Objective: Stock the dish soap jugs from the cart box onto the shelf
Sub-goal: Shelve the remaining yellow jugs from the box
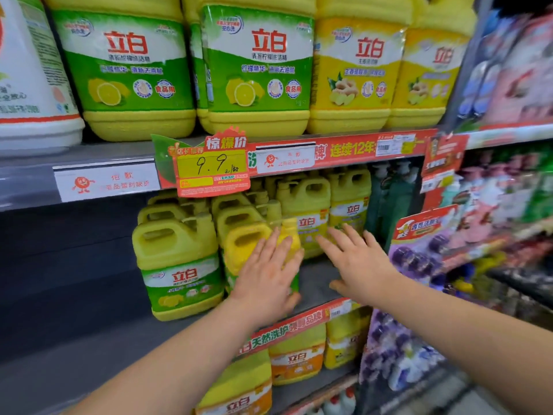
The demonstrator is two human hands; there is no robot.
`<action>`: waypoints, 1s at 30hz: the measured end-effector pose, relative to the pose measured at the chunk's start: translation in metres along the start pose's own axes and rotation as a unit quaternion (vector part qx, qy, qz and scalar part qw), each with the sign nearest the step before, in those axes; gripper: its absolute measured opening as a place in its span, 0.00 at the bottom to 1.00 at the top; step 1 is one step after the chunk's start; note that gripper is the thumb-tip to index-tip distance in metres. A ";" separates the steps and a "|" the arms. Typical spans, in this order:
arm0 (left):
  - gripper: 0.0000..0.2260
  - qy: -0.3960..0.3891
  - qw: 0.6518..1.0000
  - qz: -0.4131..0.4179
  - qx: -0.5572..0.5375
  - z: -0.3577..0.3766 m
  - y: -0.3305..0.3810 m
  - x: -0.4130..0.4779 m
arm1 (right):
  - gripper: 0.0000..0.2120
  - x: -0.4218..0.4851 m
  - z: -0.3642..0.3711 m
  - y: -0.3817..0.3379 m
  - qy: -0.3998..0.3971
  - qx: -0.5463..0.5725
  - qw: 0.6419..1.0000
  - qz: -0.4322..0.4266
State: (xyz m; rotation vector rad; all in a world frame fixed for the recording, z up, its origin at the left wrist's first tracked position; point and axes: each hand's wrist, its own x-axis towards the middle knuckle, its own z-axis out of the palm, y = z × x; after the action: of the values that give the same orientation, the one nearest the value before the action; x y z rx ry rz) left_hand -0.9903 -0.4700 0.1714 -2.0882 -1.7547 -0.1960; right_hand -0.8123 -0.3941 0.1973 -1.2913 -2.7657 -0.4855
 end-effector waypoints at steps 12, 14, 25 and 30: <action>0.34 -0.111 0.981 0.123 -0.104 0.048 0.123 0.009 | 0.38 -0.153 0.045 0.046 -0.167 0.038 0.963 0.207; 0.35 -0.113 0.978 0.137 -0.108 0.050 0.141 0.012 | 0.38 -0.174 0.049 0.055 -0.179 0.036 0.955 0.232; 0.35 -0.134 0.963 0.200 -0.118 0.036 0.274 0.033 | 0.37 -0.296 0.069 0.133 -0.173 0.050 0.928 0.327; 0.35 -0.155 0.952 0.235 -0.124 0.019 0.379 0.041 | 0.37 -0.380 0.076 0.193 -0.177 0.061 0.909 0.373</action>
State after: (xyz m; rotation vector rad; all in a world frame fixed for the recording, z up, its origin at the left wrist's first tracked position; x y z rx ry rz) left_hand -0.6182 -0.4742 0.0876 -2.7791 -1.3824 0.0570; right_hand -0.4131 -0.5361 0.1080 -2.4018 -2.1788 -0.0151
